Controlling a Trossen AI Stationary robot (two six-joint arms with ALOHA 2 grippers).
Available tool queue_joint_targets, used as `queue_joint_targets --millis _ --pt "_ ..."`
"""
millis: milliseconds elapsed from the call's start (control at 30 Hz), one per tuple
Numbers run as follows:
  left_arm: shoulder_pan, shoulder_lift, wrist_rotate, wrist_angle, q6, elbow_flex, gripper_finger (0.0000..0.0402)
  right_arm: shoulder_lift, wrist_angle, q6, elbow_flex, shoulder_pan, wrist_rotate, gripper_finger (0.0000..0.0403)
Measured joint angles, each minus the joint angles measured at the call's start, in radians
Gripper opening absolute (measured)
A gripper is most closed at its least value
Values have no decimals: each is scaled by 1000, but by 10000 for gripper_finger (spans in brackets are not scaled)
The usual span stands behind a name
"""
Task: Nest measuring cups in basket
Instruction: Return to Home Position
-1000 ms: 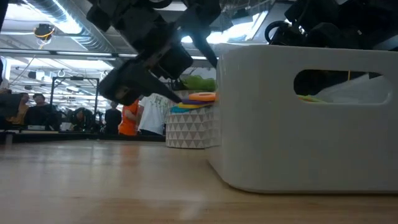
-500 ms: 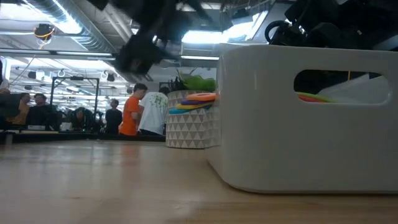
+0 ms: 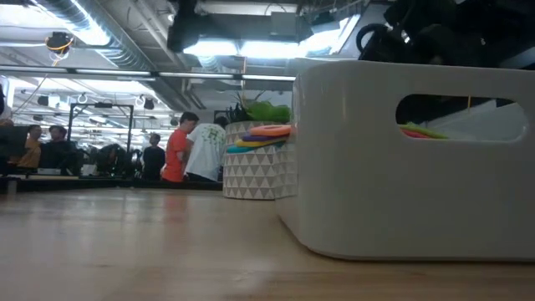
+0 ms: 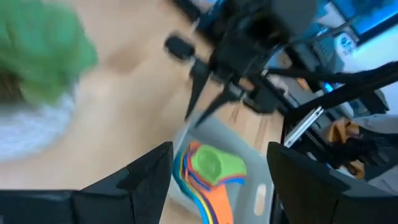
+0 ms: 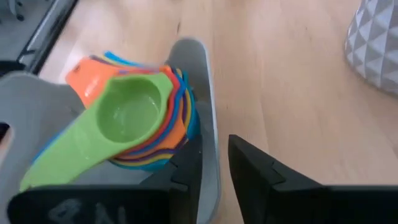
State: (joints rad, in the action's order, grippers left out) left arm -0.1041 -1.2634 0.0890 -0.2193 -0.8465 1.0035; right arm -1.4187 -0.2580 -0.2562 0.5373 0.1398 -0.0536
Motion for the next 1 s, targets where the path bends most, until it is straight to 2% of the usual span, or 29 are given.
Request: queue_joint_targets --millis 233,400,667,867,1000 --pt "1 151 77 -16 240 0 254 138 -10 1 0 0 -1 83" --pt "-5 283 100 -54 420 0 254 303 8 4 0 0 -1 83" --pt "-90 470 259 -168 663 -10 254 609 10 48 0 0 0 83" --pt "-126 588 294 -159 758 -133 254 811 16 170 0 0 0 83" --pt "-125 665 297 -61 803 -267 254 918 16 218 0 0 0 83"
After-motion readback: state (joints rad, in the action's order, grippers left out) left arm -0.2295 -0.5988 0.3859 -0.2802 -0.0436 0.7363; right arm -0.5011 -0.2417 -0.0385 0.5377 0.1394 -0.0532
